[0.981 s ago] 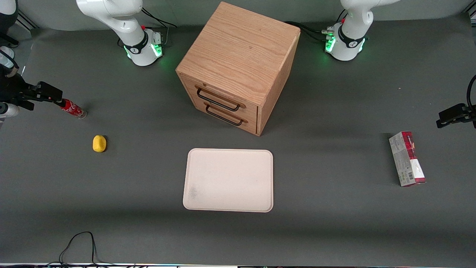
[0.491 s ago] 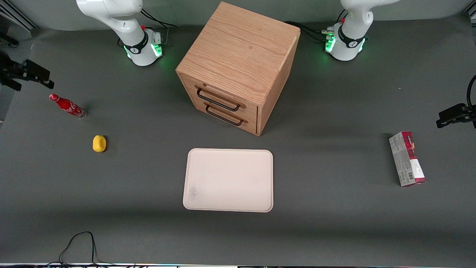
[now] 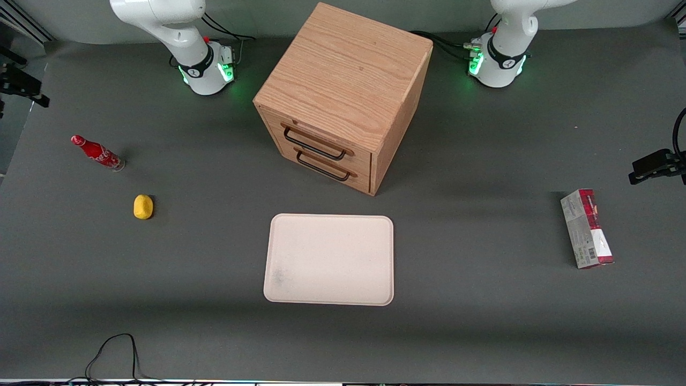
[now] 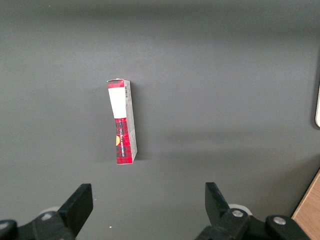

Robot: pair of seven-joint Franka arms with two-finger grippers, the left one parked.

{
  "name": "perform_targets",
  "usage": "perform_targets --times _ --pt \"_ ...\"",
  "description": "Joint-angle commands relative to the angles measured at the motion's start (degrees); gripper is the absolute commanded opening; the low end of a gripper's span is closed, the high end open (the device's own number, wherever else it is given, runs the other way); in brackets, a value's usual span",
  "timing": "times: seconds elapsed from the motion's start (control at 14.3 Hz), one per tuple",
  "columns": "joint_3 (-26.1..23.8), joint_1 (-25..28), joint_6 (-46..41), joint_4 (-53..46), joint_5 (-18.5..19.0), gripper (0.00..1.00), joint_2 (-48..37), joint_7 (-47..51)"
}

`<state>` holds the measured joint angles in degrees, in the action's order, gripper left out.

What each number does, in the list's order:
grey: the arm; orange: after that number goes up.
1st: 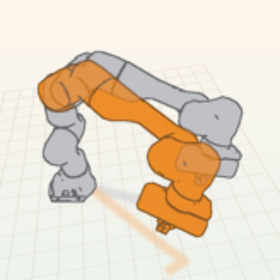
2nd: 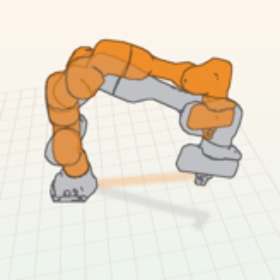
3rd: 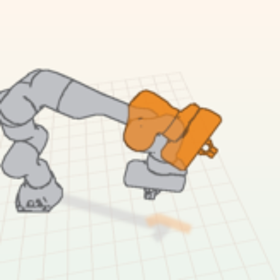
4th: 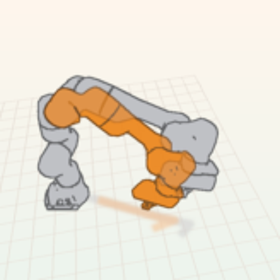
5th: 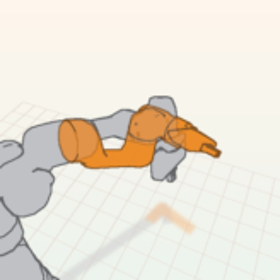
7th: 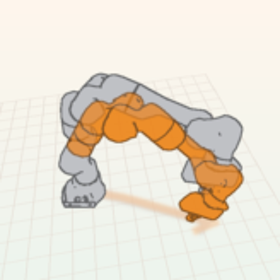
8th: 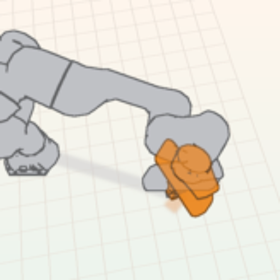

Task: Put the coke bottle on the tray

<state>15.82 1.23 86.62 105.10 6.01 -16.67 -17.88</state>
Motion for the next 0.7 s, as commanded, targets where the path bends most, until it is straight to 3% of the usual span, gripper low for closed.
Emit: perform_targets --times 0.0,0.28,0.42,0.63 --pt "6.3 0.9 1.7 1.2 1.4 1.00 -1.0 -7.8" --pt "13.1 1.0 6.1 5.5 5.0 1.00 -3.8 -14.9" --pt "13.4 0.6 7.4 9.7 7.0 1.00 -7.1 -14.9" --pt "14.5 0.7 8.2 14.3 6.9 1.00 -10.5 -14.0"
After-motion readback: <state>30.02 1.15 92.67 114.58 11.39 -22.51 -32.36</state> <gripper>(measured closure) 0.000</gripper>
